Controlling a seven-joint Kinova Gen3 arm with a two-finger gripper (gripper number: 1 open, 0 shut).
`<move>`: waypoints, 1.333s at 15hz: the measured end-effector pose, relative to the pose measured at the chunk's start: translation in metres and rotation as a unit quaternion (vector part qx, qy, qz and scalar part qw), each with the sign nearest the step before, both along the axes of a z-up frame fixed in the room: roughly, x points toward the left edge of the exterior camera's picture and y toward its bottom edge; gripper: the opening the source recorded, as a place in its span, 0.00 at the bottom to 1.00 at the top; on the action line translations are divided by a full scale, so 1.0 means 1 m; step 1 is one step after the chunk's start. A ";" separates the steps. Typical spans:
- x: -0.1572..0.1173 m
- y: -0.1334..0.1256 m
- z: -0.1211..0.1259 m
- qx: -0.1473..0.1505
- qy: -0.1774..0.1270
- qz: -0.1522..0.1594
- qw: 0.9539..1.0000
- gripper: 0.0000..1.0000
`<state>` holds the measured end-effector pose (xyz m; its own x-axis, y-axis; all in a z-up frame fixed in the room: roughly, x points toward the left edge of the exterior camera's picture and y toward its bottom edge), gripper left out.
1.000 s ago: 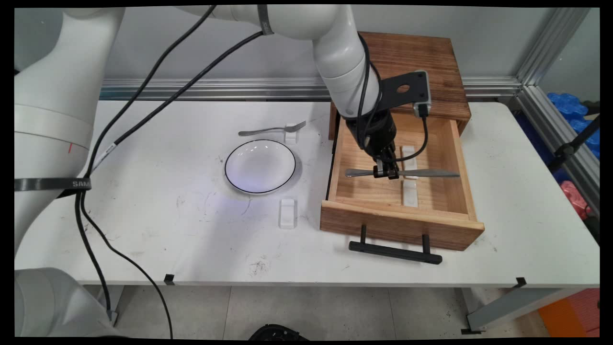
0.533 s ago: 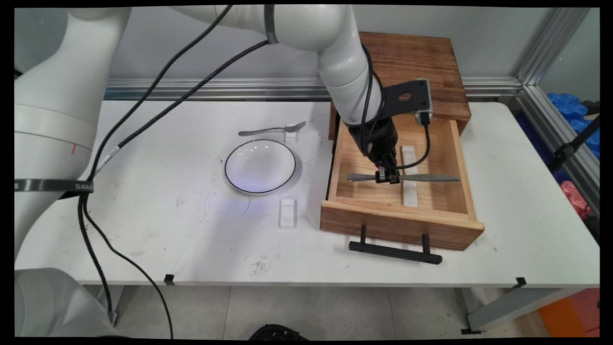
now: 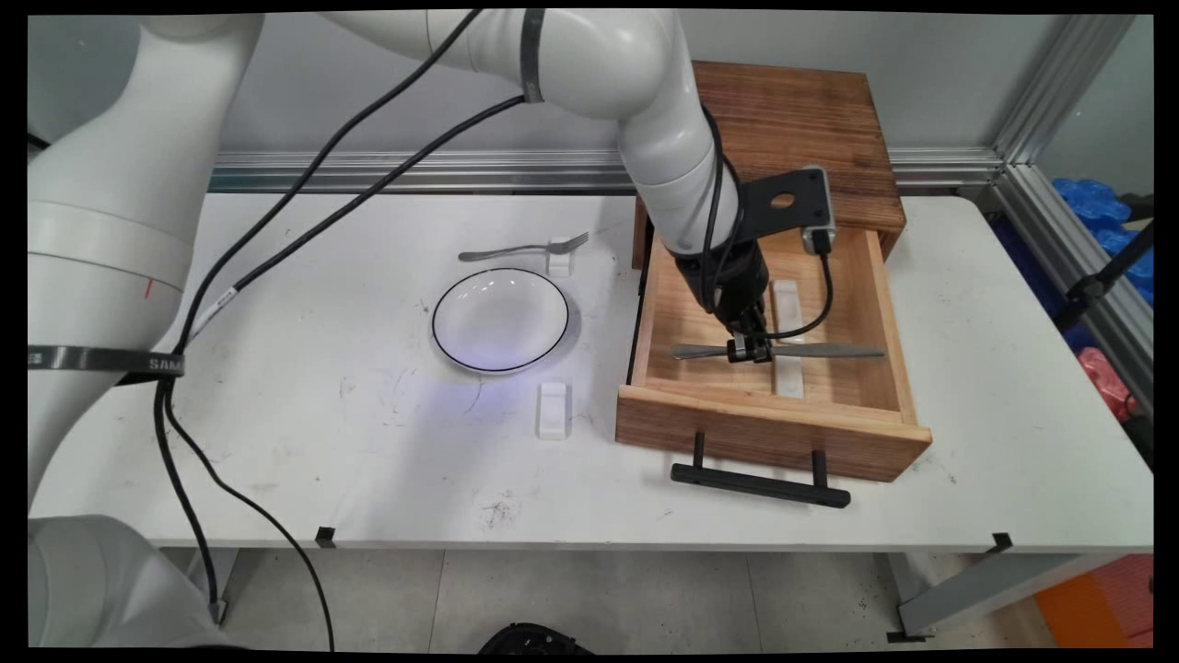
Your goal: Place the picked object into the drawer
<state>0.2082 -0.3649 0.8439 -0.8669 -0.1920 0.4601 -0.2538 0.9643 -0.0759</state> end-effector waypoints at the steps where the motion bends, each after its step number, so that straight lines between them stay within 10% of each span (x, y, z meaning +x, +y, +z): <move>1: -0.001 0.000 -0.001 0.000 0.000 0.001 1.000 0.00; 20: 0.000 -0.007 -0.025 0.005 -0.001 0.000 1.000 0.00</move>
